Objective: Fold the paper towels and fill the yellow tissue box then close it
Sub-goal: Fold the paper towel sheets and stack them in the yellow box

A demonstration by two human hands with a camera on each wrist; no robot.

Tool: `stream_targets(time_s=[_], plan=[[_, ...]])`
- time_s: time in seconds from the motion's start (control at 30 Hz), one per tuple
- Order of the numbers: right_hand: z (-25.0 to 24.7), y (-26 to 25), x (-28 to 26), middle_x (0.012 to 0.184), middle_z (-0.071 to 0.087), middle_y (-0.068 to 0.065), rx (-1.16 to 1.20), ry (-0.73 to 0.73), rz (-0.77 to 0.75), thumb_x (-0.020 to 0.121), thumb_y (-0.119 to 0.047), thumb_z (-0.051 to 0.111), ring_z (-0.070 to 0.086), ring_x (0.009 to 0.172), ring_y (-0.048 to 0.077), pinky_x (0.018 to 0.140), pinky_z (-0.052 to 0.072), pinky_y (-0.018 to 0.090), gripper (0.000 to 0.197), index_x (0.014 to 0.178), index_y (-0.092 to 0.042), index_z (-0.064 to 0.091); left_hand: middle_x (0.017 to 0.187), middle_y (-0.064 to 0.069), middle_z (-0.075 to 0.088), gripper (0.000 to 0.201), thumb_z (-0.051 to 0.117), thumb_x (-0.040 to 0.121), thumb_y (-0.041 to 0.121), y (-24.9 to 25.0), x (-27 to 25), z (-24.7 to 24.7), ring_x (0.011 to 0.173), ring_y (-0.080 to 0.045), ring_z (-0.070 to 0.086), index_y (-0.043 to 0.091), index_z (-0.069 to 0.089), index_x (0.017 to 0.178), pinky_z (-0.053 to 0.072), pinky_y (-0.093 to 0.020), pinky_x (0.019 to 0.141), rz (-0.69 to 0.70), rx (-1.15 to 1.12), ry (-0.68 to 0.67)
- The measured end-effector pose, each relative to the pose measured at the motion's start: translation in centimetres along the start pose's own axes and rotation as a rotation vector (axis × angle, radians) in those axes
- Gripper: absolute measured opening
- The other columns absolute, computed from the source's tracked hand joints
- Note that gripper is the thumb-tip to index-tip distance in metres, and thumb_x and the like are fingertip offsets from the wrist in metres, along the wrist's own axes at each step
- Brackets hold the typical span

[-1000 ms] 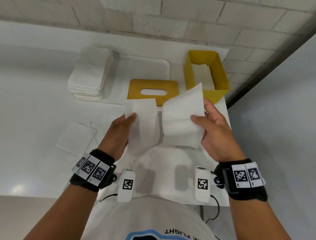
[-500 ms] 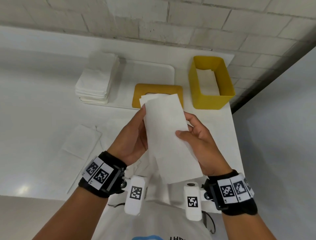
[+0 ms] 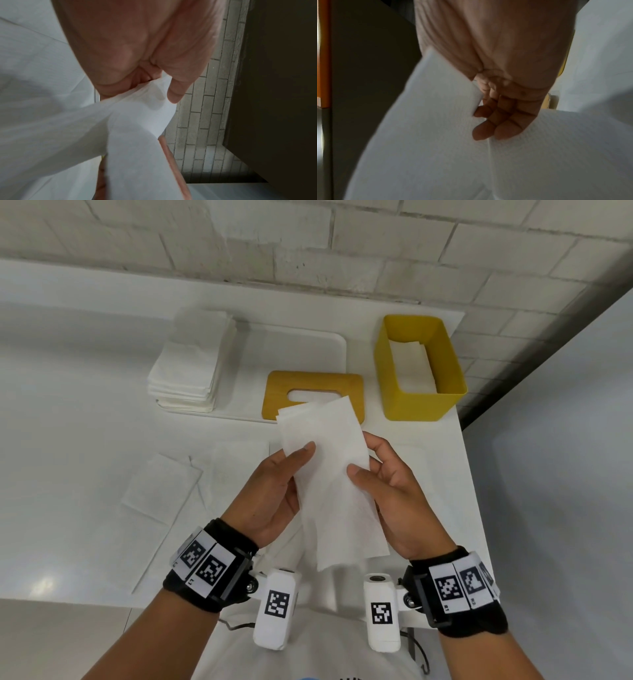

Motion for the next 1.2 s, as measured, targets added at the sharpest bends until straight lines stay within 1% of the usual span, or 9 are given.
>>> stream_targets(time_s=[0.2,0.4,0.53,0.6,0.7,0.8,0.97,1.13,1.2], plan=[[0.0,0.3,0.1,0.126,0.071,0.011,0.103,-0.022,0.016,0.102,0.000,0.048,0.068,0.116,0.025,0.091,0.057,0.034,0.042,0.140,-0.019,0.053,0.130,-0.014,0.070,0.038,0.050,0.105,0.025,-0.1,0.0,-0.2,0.114,-0.028,0.070,0.006,0.061,0.136,0.060,-0.036,0.094,-0.003,0.007,0.029],[0.4,0.4,0.4,0.132,0.067,0.014,0.177,-0.032,0.007,0.102,-0.001,0.046,0.066,0.117,0.025,0.093,0.057,0.035,0.042,0.140,-0.020,0.053,0.133,-0.015,0.068,0.045,0.048,0.105,0.033,-0.3,-0.1,-0.2,0.123,-0.034,0.065,0.007,0.057,0.140,0.052,-0.048,0.105,-0.016,0.036,0.027],[0.3,0.7,0.5,0.132,0.067,0.013,0.153,-0.029,0.011,0.103,-0.002,0.046,0.066,0.118,0.025,0.095,0.055,0.038,0.042,0.141,-0.017,0.052,0.128,-0.014,0.071,0.040,0.046,0.106,0.031,-0.3,0.1,-0.4,0.119,-0.032,0.068,0.008,0.061,0.135,0.057,-0.043,0.099,-0.012,0.042,0.040],[-0.1,0.8,0.5,0.125,0.071,0.012,0.092,0.002,0.032,0.103,-0.007,0.049,0.068,0.112,0.025,0.094,0.053,0.041,0.033,0.134,-0.015,0.058,0.126,-0.013,0.072,0.037,0.046,0.106,0.030,-0.1,0.2,-0.6,0.116,-0.029,0.070,0.008,0.063,0.131,0.059,-0.039,0.096,0.015,0.061,0.049],[-1.3,0.3,1.0,0.101,0.072,0.014,-0.169,0.130,-0.017,0.104,-0.028,0.054,0.064,0.094,0.020,0.085,0.050,0.037,0.021,0.107,-0.012,0.068,0.123,-0.010,0.074,0.036,0.047,0.106,0.031,0.1,0.3,-1.0,0.114,-0.025,0.071,0.009,0.066,0.127,0.060,-0.033,0.094,0.036,0.134,0.073],[-1.5,-0.2,1.5,0.079,0.051,0.018,-0.390,0.191,-0.085,0.102,-0.038,0.054,0.045,0.076,0.020,0.073,0.039,0.038,0.034,0.092,-0.007,0.062,0.125,-0.010,0.073,0.040,0.047,0.105,0.035,0.0,0.4,-1.1,0.118,-0.026,0.069,0.010,0.066,0.130,0.056,-0.039,0.099,0.029,0.174,0.079],[-0.9,-0.3,1.8,0.072,0.039,0.004,-0.429,0.237,-0.133,0.106,-0.029,0.052,0.035,0.069,0.016,0.066,0.033,0.033,0.034,0.087,-0.001,0.055,0.124,-0.008,0.074,0.041,0.047,0.104,0.037,0.1,0.3,-0.8,0.115,-0.023,0.070,0.011,0.067,0.129,0.058,-0.036,0.097,0.032,0.175,0.073],[-0.8,0.5,2.0,0.074,0.040,0.007,-0.406,0.234,-0.100,0.105,-0.030,0.052,0.037,0.071,0.017,0.067,0.034,0.034,0.034,0.088,0.000,0.055,0.120,-0.009,0.075,0.035,0.051,0.103,0.030,0.1,0.3,-1.2,0.110,-0.023,0.072,0.009,0.068,0.126,0.061,-0.032,0.088,0.047,0.191,0.089],[-1.2,1.2,2.1,0.075,0.050,0.015,-0.419,0.193,-0.048,0.101,-0.035,0.054,0.046,0.071,0.020,0.068,0.043,0.038,0.033,0.091,-0.005,0.062,0.117,-0.008,0.076,0.034,0.052,0.103,0.031,0.3,0.3,-1.7,0.107,-0.023,0.073,0.010,0.068,0.124,0.061,-0.031,0.083,0.058,0.216,0.122]])
Point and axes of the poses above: each hand's wrist, its own x-axis towards the middle knuckle, its own z-axis out of the palm, y = z × x, the point moved 7 cm from there along x, towards the middle knuckle
